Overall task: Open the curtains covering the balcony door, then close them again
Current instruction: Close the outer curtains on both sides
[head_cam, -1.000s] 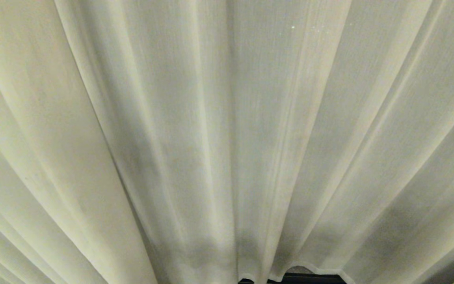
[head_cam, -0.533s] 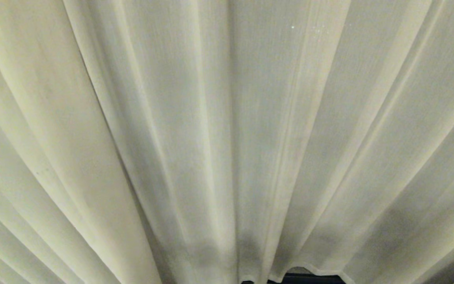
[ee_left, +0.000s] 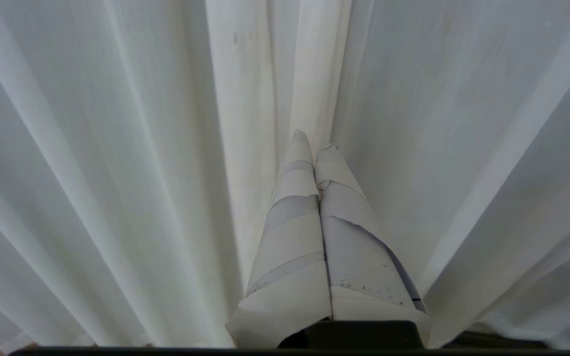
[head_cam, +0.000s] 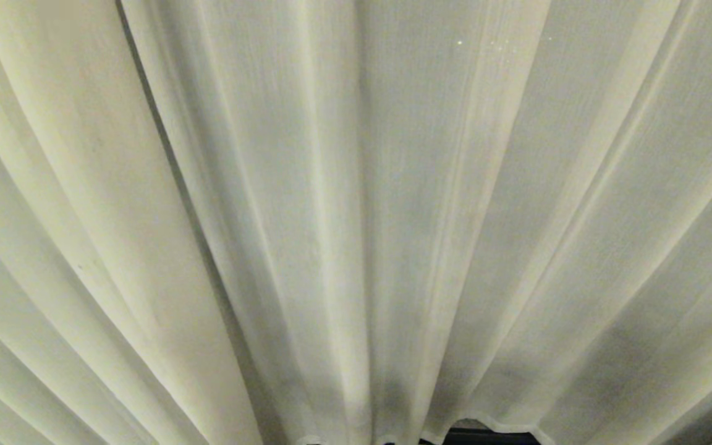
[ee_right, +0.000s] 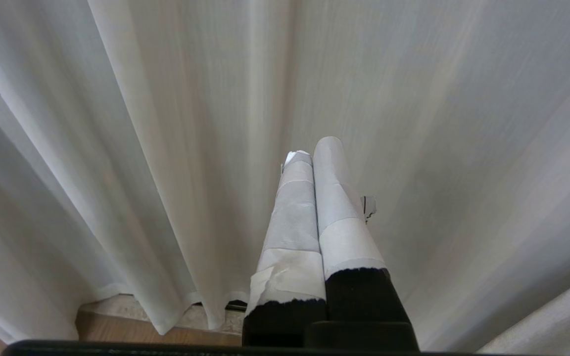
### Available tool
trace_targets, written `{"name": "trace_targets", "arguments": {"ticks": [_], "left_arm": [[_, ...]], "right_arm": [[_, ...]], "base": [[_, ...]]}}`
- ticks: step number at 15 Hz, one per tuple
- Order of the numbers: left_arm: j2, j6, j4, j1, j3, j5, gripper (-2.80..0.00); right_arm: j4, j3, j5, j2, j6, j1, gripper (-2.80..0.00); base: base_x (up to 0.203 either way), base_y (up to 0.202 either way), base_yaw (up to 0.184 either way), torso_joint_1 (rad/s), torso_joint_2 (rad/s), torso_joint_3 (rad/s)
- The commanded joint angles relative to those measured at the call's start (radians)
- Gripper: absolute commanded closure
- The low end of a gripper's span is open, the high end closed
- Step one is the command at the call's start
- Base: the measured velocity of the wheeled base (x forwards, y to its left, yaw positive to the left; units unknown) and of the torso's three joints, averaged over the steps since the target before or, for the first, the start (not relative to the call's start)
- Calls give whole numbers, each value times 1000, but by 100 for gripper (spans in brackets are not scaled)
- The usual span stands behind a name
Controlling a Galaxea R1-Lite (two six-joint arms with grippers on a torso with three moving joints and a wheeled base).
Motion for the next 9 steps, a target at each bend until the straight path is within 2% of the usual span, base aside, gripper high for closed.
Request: {"name": "trace_targets", "arguments": {"ticks": [1,3,9], "left_arm": [[-96,54,-30,-2,136,-16,0],[-97,68,-71,-2,189,-47,0],[-97,54,-105,-2,198,-43,0]], "right_arm": [[0,0,1,2,-1,0,0],[0,0,1,2,-1,0,0],[0,0,1,2,-1,0,0]], "base": [[0,0,0,0,0,0],[0,0,0,0,0,0],[0,0,0,0,0,0]]}}
